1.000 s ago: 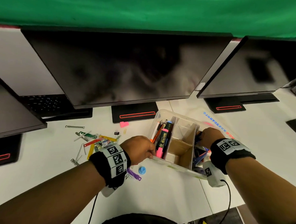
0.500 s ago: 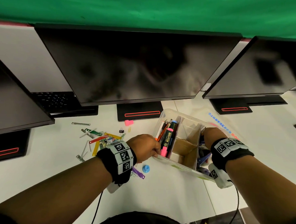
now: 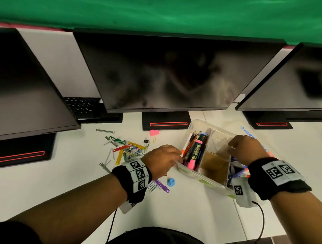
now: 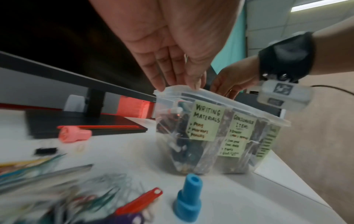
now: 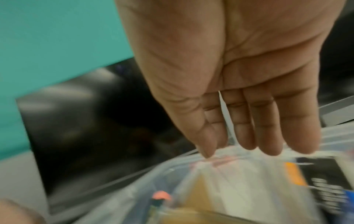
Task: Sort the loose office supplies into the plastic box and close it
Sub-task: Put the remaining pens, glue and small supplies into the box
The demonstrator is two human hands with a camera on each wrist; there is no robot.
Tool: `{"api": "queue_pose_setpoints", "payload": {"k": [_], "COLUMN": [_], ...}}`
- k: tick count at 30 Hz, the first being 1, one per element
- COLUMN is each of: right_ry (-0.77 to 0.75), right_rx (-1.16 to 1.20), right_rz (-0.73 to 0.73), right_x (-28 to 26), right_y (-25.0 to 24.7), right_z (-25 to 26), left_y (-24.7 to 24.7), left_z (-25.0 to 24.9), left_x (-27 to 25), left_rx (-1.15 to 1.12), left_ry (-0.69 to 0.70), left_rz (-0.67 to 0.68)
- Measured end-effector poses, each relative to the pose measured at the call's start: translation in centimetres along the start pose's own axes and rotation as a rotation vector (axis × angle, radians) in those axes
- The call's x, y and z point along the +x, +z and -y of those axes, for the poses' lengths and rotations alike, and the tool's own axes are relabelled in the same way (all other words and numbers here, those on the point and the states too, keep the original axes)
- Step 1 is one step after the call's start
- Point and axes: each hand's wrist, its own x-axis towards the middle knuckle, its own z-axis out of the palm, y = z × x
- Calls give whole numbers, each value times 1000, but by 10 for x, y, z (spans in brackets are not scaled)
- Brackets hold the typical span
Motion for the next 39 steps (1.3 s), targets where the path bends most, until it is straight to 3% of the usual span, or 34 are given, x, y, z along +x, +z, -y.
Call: {"api": "queue_pose_setpoints", "payload": {"k": [6, 10, 14, 18, 23, 27, 31, 34, 39], "right_ry": [-284, -498, -594, -566, -387, -299, -279, -277, -399], "right_rx": [263, 200, -52, -327, -371, -277, -137, -2, 197], "right_rz": [-10, 91, 218, 241, 230, 292, 316, 262, 128], "right_x": [-49, -63, -77, -80, -77, -71, -70, -69, -74], "right_y": [3, 34, 87, 133, 152, 163, 172, 173, 168], "right_z": [82, 121, 131, 122, 120, 119, 125, 131, 148], "left_y": [-8, -18, -20, -11, -2, 3, 7, 8, 18], "left_z": [59, 94, 125, 145, 152, 145, 138, 133, 132], "left_x": [-37, -70, -111, -147, -165, -165, -162, -160, -165], "left_rx": [44, 43, 44, 37, 6, -46, -116, -147, -99], "left_ry": [-233, -370, -501, -605, -655, -622, -590, -530, -460], "left_rz": [67, 94, 118, 136, 171, 196, 128, 92, 167]}}
